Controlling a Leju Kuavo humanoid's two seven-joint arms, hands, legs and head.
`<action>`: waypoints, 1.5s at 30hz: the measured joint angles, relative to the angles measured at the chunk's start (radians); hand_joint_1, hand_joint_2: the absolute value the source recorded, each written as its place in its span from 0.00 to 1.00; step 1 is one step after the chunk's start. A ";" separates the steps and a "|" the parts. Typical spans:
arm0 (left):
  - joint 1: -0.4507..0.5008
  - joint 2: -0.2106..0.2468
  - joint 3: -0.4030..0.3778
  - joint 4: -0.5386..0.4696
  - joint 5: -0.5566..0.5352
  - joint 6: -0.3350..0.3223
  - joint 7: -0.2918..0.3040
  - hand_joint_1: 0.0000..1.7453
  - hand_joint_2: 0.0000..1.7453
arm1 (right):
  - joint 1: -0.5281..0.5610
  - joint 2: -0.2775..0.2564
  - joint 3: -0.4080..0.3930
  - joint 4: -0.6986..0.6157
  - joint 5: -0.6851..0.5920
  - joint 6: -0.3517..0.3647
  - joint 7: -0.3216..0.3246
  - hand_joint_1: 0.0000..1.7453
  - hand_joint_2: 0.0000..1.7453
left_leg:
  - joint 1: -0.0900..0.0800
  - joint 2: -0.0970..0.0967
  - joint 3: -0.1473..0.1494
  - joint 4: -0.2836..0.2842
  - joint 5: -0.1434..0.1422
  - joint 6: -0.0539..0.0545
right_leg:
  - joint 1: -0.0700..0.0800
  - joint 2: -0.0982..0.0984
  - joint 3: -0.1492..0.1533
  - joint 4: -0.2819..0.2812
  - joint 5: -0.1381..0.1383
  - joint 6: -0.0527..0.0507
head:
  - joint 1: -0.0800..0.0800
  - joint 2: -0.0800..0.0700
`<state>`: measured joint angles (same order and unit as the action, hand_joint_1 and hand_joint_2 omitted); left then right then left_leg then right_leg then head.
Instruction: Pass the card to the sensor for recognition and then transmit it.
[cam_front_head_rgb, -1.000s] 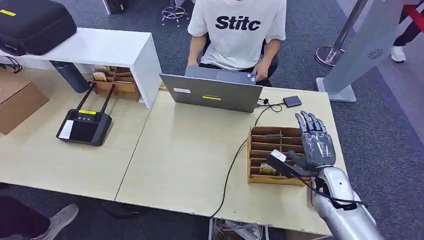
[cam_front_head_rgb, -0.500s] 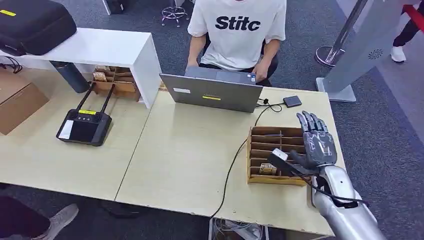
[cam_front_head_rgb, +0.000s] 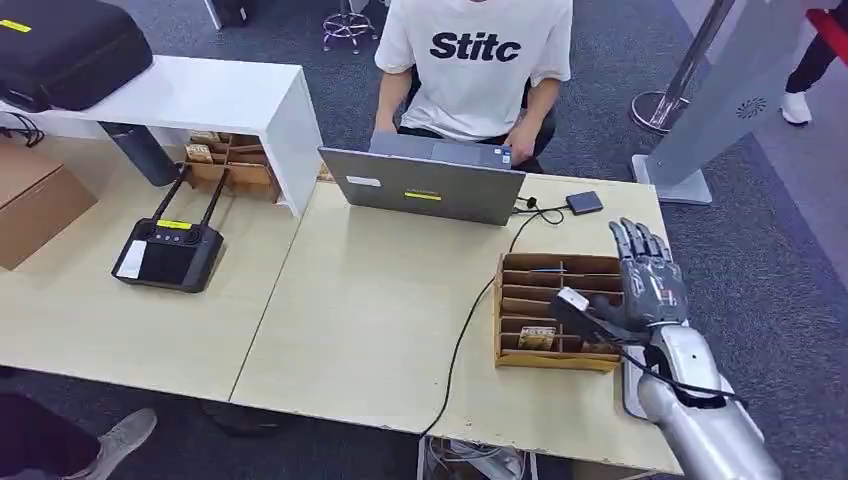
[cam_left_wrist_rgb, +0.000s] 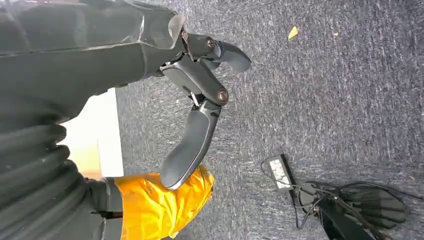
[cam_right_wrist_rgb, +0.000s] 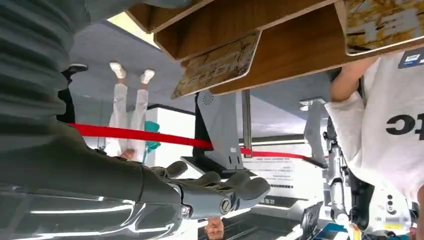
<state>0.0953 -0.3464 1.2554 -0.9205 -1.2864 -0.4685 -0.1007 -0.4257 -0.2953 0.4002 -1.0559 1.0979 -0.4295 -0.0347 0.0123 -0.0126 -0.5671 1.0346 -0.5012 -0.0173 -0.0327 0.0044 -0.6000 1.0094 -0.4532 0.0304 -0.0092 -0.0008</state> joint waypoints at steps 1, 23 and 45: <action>0.000 0.000 0.002 0.000 -0.004 0.000 -0.002 0.00 1.00 | 0.000 0.000 -0.004 0.002 0.000 0.000 0.000 0.00 1.00 | 0.000 0.000 0.000 0.000 0.000 0.000 | 0.000 0.000 0.000 0.000 0.000 0.000 | 0.000 0.000; -0.013 -0.003 0.029 0.000 -0.026 -0.002 -0.008 0.00 1.00 | -0.002 -0.003 -0.021 0.035 -0.006 0.002 -0.001 1.00 1.00 | 0.000 0.000 0.000 0.000 0.000 0.000 | 0.000 0.000 0.000 0.000 0.000 0.000 | 0.000 0.000; -0.018 -0.003 0.046 0.000 -0.041 -0.003 -0.015 0.00 1.00 | -0.001 -0.003 -0.038 0.061 -0.028 -0.017 -0.014 1.00 1.00 | 0.000 0.000 0.002 0.000 0.000 0.000 | 0.000 0.000 0.002 0.000 0.000 0.000 | 0.000 0.000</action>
<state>0.0769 -0.3498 1.3016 -0.9201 -1.3275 -0.4711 -0.1156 -0.4267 -0.2979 0.3617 -0.9953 1.0700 -0.4467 -0.0488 0.0123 -0.0125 -0.5654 1.0346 -0.5011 -0.0174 -0.0327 0.0045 -0.5985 1.0094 -0.4531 0.0303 -0.0092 -0.0008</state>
